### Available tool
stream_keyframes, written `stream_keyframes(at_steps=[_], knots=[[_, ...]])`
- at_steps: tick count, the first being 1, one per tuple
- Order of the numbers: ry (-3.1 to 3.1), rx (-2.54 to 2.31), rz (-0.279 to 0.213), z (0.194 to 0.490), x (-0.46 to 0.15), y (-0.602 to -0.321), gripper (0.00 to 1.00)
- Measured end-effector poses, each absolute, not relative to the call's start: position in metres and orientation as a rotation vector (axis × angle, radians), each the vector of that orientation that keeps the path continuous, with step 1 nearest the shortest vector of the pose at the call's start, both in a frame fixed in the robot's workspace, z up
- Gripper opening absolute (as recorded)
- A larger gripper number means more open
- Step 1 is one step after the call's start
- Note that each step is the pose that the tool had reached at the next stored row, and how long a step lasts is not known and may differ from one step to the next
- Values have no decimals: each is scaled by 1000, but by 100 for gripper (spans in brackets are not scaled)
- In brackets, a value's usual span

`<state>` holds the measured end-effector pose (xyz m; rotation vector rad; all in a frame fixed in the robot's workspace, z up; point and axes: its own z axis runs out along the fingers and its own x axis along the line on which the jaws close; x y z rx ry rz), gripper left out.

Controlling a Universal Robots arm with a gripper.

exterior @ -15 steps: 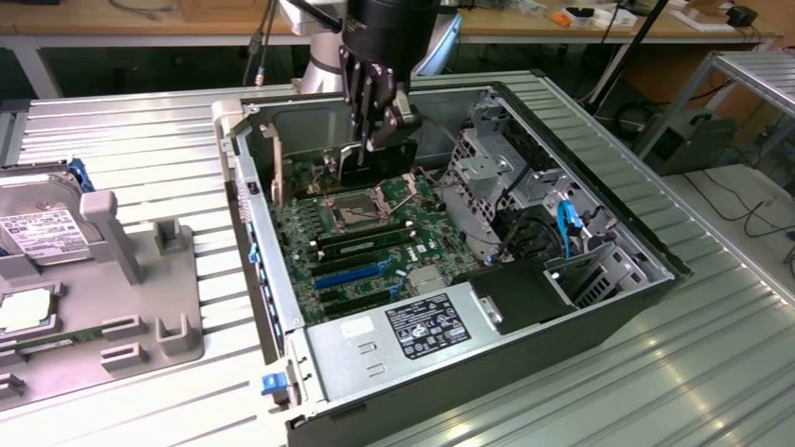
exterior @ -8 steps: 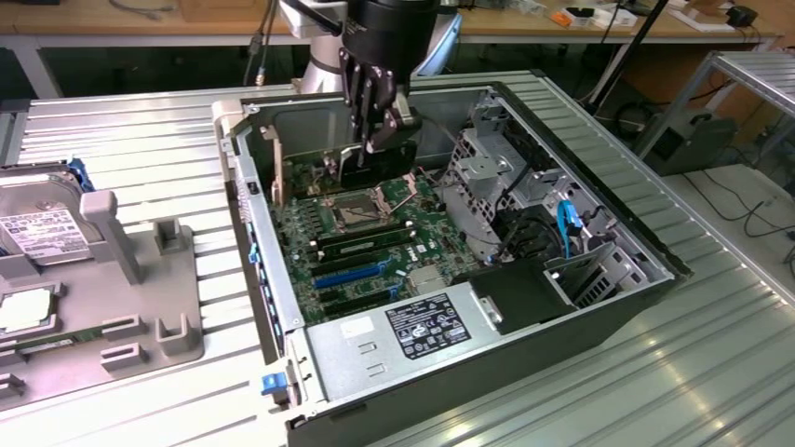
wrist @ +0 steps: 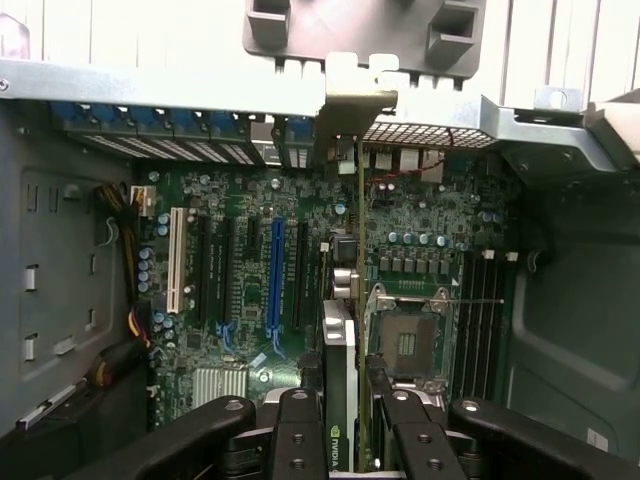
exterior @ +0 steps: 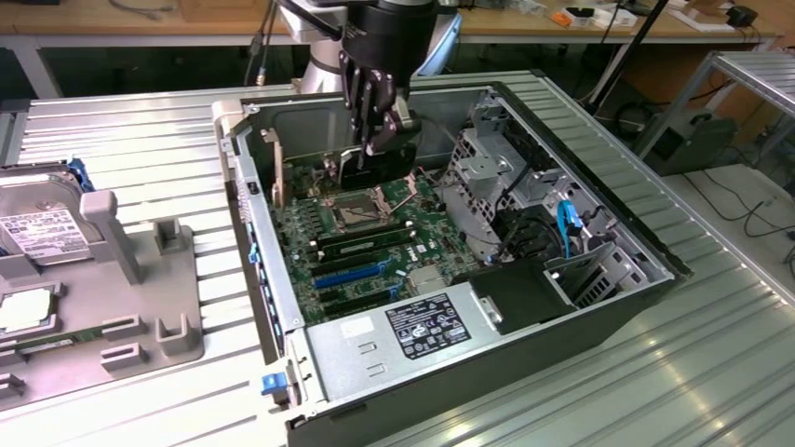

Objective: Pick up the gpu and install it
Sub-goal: 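Insert the gpu into the slot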

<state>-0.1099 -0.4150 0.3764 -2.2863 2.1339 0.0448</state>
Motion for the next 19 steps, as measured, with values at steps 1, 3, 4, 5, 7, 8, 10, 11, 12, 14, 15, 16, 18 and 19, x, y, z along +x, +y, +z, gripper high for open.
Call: stream_keyframes(at_steps=[1,3,4,5,7,8,10,11,12,14,15,16,18,19], knots=[[2134,-2286,45,376,-110,-415,27],[2134,-2286,45,375,-110,-415,27],[2134,-2286,45,375,-110,-415,27],[2134,-2286,45,374,-110,-415,27],[2134,-2286,45,373,-109,-415,27],[2134,-2286,45,372,-109,-415,27],[2134,-2286,45,372,-109,-415,27],[2134,-2286,45,371,-109,-415,27],[2134,-2286,45,371,-109,-415,27],[2134,-2286,45,370,-109,-415,27],[2134,-2286,45,370,-109,-415,27],[2134,-2286,45,369,-109,-415,27],[2134,-2286,45,368,-109,-415,27],[2134,-2286,45,367,-109,-415,27]])
